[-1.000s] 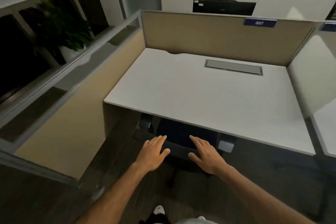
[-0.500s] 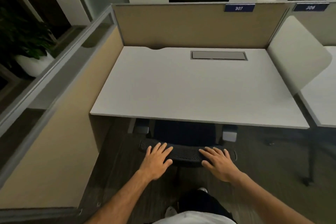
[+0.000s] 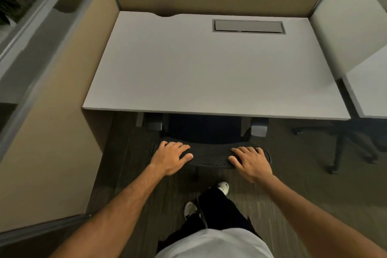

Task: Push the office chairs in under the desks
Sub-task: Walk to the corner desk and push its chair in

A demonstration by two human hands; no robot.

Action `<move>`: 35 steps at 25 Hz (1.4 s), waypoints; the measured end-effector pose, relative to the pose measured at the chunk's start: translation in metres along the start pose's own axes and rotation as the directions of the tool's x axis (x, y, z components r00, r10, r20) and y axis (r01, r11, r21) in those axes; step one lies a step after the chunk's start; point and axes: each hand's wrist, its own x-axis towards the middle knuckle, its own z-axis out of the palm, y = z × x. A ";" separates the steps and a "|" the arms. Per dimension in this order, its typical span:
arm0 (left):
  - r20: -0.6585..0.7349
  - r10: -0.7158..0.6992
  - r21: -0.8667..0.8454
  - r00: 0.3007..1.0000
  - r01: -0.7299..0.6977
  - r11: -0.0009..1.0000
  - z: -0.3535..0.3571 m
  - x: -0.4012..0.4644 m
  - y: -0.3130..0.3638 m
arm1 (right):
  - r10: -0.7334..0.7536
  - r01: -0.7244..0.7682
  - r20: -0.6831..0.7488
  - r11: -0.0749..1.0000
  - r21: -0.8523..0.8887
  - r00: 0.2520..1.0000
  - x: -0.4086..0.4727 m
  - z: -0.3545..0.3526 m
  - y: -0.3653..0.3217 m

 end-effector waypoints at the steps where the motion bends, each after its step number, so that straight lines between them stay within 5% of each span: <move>1: 0.002 -0.002 -0.004 1.000 0.002 1.000 0.005 0.004 0.000 | 0.005 -0.005 0.011 1.000 0.003 1.000 0.001 0.003 0.002; 35: -0.053 0.029 -0.050 0.998 -0.031 0.998 -0.043 0.139 0.001 | 0.054 -0.052 -0.060 0.998 0.040 0.997 0.115 -0.053 0.074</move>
